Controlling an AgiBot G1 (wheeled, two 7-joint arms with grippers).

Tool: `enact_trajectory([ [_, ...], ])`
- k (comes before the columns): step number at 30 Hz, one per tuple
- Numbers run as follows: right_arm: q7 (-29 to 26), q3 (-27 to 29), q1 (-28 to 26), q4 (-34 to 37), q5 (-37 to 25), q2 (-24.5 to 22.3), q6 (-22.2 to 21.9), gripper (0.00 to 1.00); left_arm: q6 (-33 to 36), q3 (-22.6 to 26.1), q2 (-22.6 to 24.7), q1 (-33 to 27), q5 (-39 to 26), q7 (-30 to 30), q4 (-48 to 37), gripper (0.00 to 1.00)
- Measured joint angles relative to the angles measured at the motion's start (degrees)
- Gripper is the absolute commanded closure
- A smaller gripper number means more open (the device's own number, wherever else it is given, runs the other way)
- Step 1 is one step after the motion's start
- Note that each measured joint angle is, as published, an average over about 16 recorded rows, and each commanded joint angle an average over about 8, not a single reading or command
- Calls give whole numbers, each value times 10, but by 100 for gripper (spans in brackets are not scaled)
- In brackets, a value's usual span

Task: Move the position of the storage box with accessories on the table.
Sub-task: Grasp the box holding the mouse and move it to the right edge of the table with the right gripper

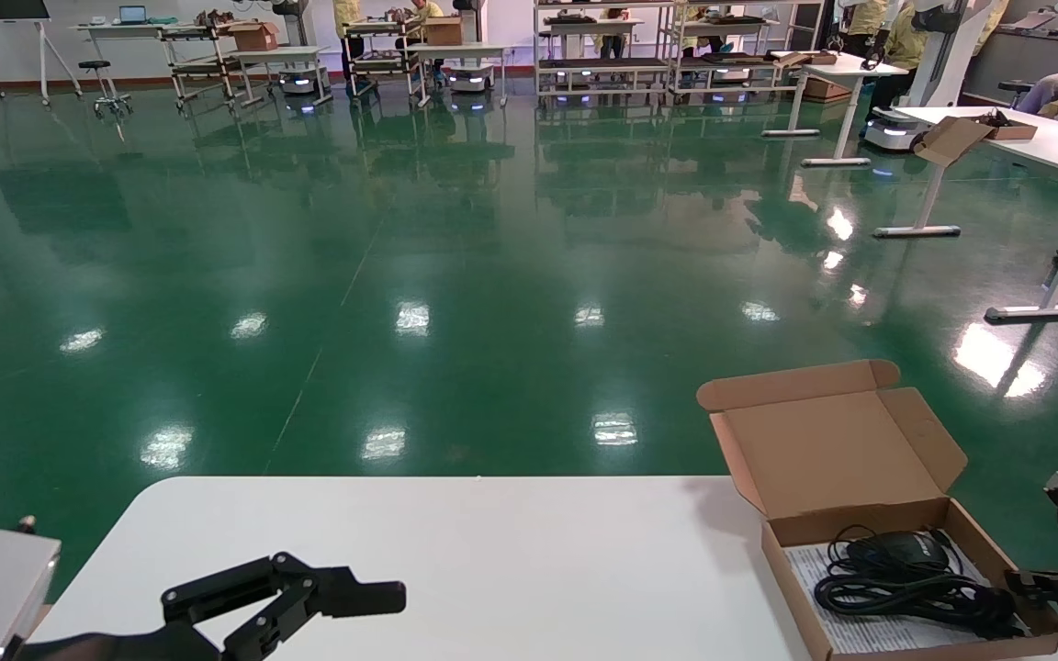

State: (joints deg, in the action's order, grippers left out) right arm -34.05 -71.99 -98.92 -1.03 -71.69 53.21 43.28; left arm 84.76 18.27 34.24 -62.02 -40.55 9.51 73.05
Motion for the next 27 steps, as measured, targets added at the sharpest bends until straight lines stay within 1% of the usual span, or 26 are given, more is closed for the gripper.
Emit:
enact_trajectory([
  [10,24,2,7,1,3,-12,-3,100,0,0,0,0,0,0,0,0],
  [20,41,8,19,1,12,-14,-11,100,0,0,0,0,0,0,0,0],
  [21,43,9,20,1,13,-14,-11,98,0,0,0,0,0,0,0,0],
  [22,44,10,21,1,14,-14,-12,92,0,0,0,0,0,0,0,0],
  [24,47,11,24,1,15,-13,-14,76,0,0,0,0,0,0,0,0],
  [27,51,12,27,2,18,-13,-18,45,0,0,0,0,0,0,0,0],
])
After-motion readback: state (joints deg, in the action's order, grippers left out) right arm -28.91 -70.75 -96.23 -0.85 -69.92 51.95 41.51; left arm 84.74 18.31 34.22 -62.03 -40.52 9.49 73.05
